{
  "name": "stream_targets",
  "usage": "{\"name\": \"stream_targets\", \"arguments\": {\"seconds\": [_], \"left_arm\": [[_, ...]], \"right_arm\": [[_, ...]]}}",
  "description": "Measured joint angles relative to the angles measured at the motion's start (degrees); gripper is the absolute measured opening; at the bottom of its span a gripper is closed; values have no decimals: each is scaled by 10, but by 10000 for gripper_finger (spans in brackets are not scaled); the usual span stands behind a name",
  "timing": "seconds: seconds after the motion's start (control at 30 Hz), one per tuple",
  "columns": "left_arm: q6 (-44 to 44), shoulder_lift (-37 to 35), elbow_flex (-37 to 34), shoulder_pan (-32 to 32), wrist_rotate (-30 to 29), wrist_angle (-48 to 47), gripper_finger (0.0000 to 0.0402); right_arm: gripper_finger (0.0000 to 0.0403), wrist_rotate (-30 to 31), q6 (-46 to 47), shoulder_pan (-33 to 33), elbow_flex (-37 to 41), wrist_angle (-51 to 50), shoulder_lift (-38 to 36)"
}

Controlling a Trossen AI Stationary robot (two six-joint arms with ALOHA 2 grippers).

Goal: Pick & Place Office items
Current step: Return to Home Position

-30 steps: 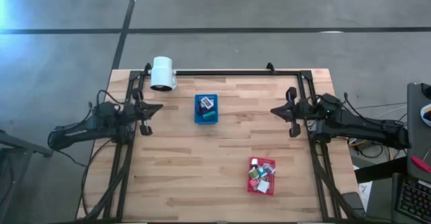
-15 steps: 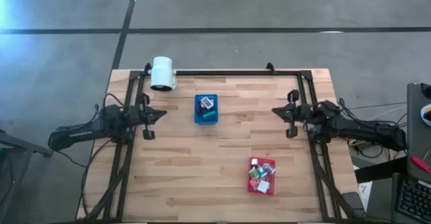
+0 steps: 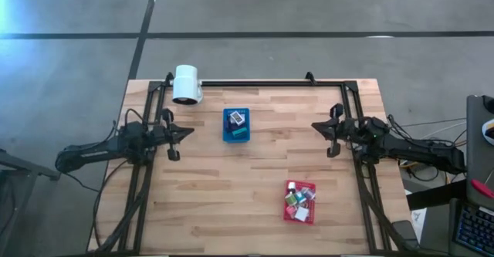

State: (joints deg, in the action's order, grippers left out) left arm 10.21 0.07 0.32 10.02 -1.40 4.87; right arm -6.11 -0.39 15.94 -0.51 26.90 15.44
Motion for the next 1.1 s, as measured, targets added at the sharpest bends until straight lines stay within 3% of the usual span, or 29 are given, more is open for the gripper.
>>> {"name": "stream_targets", "arguments": {"seconds": [0.43,0.53,0.7,0.8,0.9,1.03,1.1], "left_arm": [[35,0,0,0,-34,-19,5],[34,0,0,-1,-21,7,5],[33,0,0,-2,52,43,5],[31,0,0,-2,53,44,5],[23,0,0,-2,58,41,5],[20,0,0,-2,71,41,5],[19,0,0,-2,72,41,5]], "right_arm": [[8,3,6,0,-3,-13,-1],[8,0,4,-6,-35,-68,-1],[8,-1,-29,-65,-66,-133,5],[8,-1,-58,-120,-60,-83,3],[8,15,-81,-167,-60,-100,0],[8,85,-109,-201,-57,-118,-16],[8,68,-117,-204,-57,-121,-34]]}}
